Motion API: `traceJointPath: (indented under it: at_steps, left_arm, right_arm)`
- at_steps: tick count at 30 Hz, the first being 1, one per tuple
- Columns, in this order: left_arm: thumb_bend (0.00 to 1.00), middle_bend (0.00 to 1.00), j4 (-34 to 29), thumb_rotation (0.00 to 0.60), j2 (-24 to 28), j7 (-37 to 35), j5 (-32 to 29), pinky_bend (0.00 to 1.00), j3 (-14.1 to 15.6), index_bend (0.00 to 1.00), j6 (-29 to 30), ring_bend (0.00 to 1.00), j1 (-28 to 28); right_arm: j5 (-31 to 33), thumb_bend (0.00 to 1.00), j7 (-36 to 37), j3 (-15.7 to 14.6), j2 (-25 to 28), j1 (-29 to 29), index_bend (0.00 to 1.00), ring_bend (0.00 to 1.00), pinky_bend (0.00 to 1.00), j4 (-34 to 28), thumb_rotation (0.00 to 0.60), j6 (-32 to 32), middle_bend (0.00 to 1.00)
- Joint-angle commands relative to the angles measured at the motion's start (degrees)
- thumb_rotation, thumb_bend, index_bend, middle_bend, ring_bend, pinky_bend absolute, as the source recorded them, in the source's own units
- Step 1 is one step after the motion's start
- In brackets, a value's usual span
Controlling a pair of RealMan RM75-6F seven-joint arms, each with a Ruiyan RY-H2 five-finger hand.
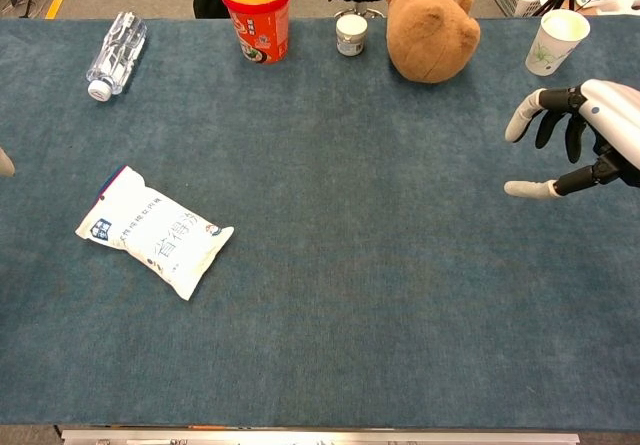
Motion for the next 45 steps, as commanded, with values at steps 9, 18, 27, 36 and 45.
traceJointPath:
  at_steps: [9,18,27,36,45]
  left_arm:
    - [0.56,0.21,-0.89,0.110,1.03,2.94,2.27,0.39,1.24,0.30,-1.80,0.17,-1.21]
    - [1.00,0.21,-1.34,0.000,0.26,10.51,4.09,0.39,2.24,0.30,-4.65,0.18,-2.77]
    - [1.00,0.17,-0.97,0.000,0.94,12.16,4.62,0.34,3.91,0.26,-8.98,0.16,-4.68]
    - [1.00,0.13,3.17,0.000,-1.92,11.83,5.82,0.31,4.71,0.24,-8.56,0.13,-4.77]
    - [0.83,0.04,7.21,0.000,-4.63,11.76,6.35,0.21,5.76,0.19,-9.62,0.05,-5.18]
  right_arm:
    - [-0.61,0.00,-0.55,0.31,0.72,0.17,0.50,0.50,0.65,-0.24,0.600,0.35,0.50]
    - [-1.27,0.00,-4.61,1.93,3.69,0.81,0.50,0.50,0.65,-3.41,0.600,1.59,0.50]
    - [-0.32,0.00,-6.98,3.03,5.46,1.31,0.52,0.50,0.65,-5.33,0.600,1.61,0.50]
    - [0.07,0.00,-6.49,2.75,6.00,1.04,0.53,0.50,0.65,-5.29,0.600,1.68,0.50]
    - [0.29,0.00,-5.94,2.34,5.93,0.79,0.53,0.50,0.65,-4.65,0.600,1.62,0.50]
